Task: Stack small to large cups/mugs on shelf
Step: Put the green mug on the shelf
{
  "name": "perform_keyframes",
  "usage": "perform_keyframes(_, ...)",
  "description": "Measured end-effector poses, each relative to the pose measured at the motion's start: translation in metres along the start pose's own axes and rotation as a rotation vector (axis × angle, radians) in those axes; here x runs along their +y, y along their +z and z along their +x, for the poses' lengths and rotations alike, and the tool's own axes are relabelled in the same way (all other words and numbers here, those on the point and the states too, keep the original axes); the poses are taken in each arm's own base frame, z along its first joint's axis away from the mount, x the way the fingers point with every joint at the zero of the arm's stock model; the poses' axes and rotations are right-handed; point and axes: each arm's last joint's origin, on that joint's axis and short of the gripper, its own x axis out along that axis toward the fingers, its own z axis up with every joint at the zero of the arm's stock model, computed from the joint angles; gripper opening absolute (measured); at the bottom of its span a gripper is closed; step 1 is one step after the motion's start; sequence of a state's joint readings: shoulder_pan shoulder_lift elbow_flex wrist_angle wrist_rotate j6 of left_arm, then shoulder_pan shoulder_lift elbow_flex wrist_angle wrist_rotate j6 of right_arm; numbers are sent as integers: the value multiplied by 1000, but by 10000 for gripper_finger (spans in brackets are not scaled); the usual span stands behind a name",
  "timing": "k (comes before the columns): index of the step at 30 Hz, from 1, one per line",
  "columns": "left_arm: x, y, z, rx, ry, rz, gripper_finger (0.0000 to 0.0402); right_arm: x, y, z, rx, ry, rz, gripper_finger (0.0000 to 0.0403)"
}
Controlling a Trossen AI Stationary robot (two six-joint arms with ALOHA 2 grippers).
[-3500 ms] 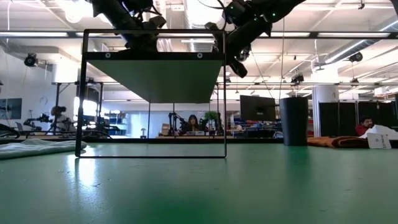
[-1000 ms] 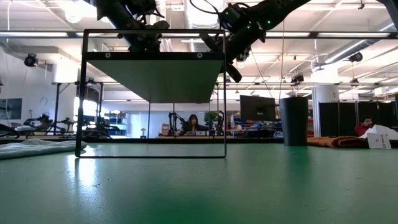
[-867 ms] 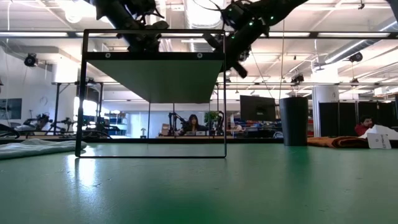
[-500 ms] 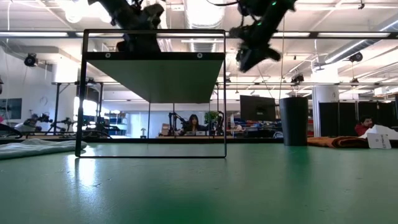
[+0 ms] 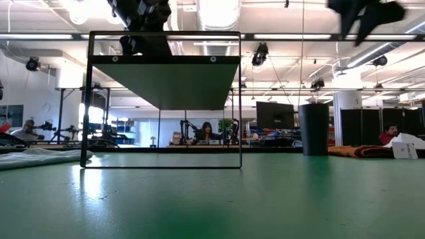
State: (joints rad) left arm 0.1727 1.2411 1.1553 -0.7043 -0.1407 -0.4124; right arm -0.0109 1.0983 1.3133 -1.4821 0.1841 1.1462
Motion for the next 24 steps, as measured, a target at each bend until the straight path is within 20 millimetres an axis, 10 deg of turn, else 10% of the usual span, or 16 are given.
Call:
perform_keyframes(13, -1, 0, 0, -2, -5, 71, 116, -5, -124, 27, 149, -70, -63, 185)
perform_keyframes(24, -1, 0, 0, 1, -12, 81, 116, 14, -171, 53, 218, -70, -217, 185)
